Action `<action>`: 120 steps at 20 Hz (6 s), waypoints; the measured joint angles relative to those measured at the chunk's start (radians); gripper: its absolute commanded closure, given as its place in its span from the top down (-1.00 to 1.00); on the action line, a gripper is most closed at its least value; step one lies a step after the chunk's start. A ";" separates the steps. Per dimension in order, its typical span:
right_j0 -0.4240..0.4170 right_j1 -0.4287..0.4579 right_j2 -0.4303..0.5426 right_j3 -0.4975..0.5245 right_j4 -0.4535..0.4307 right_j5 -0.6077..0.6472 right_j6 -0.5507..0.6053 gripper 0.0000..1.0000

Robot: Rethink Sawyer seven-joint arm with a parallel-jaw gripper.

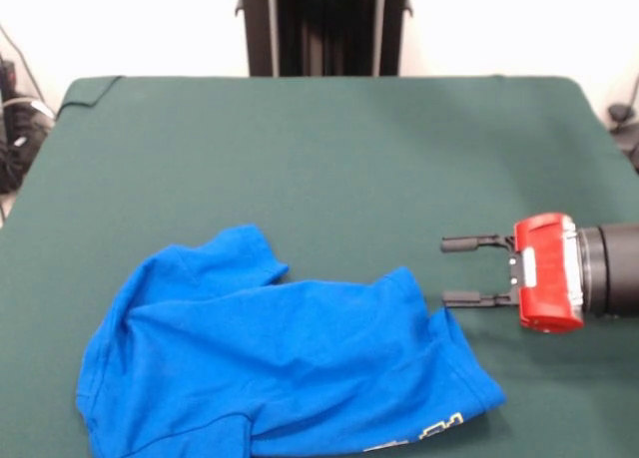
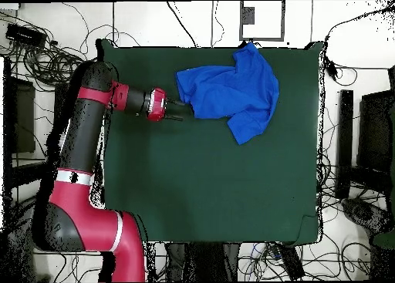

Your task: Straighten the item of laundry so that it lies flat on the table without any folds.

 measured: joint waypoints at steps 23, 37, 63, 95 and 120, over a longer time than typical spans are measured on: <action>-0.027 -0.049 -0.004 -0.009 0.247 -0.008 0.000 1.00; -0.039 -0.054 0.008 -0.009 0.236 -0.178 0.000 1.00; -0.058 0.005 0.022 -0.009 -0.035 -0.453 0.000 1.00; -0.100 -0.009 0.001 -0.009 -0.138 -0.420 0.000 1.00; -0.109 0.033 0.091 -0.010 -0.294 -0.419 0.000 1.00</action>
